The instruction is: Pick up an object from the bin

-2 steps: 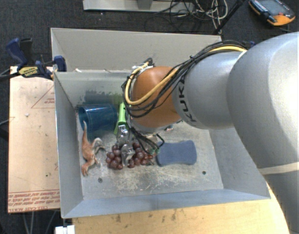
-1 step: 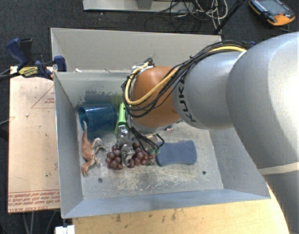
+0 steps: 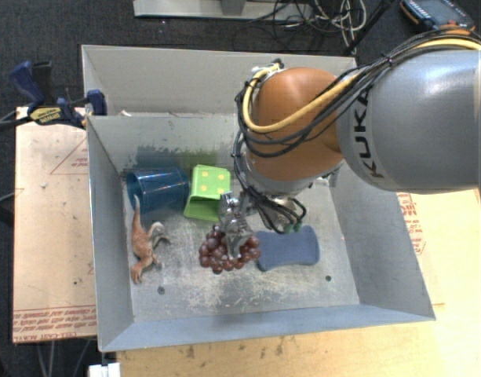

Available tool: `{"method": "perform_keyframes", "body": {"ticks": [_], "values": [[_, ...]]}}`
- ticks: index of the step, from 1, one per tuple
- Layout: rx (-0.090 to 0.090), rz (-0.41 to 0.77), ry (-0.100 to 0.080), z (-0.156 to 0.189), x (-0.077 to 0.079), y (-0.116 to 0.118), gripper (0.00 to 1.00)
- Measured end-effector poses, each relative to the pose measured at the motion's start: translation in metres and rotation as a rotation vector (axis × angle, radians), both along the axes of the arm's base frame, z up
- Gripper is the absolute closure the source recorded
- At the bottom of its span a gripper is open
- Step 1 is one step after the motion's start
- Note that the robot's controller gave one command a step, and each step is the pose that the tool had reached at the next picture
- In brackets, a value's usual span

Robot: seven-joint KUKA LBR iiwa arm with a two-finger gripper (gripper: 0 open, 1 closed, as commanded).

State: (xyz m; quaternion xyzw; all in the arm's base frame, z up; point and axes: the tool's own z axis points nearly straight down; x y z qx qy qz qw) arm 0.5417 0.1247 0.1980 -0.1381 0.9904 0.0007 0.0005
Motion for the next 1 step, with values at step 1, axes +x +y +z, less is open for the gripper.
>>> {"method": "perform_keyframes", "body": {"ticks": [1], "values": [[0.000,0.000,0.000,-0.0001,0.0000,0.0000,1.00]]}}
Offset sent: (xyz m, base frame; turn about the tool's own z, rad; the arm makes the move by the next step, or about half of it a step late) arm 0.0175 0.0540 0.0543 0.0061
